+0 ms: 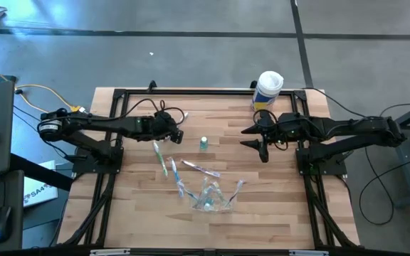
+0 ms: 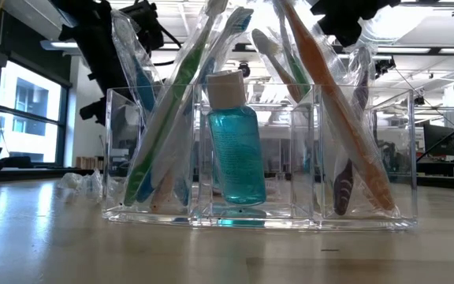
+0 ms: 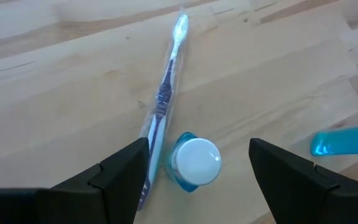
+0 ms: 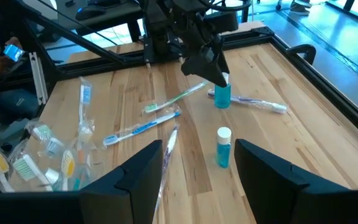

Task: Pick & Place toothbrushing station
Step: Put the mouthwash into the transparent organizer

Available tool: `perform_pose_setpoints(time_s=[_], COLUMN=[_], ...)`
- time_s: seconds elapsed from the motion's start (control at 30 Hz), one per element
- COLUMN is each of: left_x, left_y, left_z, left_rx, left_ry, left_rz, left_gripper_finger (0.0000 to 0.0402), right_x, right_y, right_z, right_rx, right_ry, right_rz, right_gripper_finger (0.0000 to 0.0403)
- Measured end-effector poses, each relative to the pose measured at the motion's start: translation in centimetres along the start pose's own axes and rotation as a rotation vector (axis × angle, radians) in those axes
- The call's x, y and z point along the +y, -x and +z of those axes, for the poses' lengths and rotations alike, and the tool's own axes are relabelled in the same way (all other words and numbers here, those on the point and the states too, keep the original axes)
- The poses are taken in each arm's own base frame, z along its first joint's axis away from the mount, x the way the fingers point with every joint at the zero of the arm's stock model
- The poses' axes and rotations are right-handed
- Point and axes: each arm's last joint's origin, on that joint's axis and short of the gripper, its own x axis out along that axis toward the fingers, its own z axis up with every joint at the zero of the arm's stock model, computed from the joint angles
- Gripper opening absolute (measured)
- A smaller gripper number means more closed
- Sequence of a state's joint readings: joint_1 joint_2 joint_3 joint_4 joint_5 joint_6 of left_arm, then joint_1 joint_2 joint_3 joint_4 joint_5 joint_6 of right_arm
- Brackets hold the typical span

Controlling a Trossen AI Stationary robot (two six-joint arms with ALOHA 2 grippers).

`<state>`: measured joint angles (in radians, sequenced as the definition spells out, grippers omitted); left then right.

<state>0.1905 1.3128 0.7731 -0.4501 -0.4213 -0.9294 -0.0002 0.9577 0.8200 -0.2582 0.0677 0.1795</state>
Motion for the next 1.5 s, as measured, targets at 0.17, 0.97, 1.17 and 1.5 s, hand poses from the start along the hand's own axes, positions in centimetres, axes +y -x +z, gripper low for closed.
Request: perform_pose_setpoints(time_s=[0.17,0.97,1.17,1.5], left_x=[0.0,-0.1,0.1,0.1], left_y=[0.0,-1.7,-1.7,-0.9], left_z=[0.0,0.0,0.1,0.2], left_rx=[0.0,0.022,0.027,0.058], left_ry=[0.02,0.06,0.058,-0.036], left_rz=[0.001,0.015,0.024,-0.006], left_gripper_finger=[0.0273,0.0112,0.0095,0.0096], right_x=[0.0,-0.1,-0.1,-0.1], right_y=[0.0,0.0,0.0,0.0], right_z=[-0.2,-0.3,-0.4,-0.4], right_rx=[0.025,0.03,0.037,0.046], right_ry=[0.002,-0.005,-0.005,-0.004], right_rz=[-0.005,-0.005,-0.006,-0.007], right_gripper_finger=[0.0193,0.0193,0.0193,0.0193])
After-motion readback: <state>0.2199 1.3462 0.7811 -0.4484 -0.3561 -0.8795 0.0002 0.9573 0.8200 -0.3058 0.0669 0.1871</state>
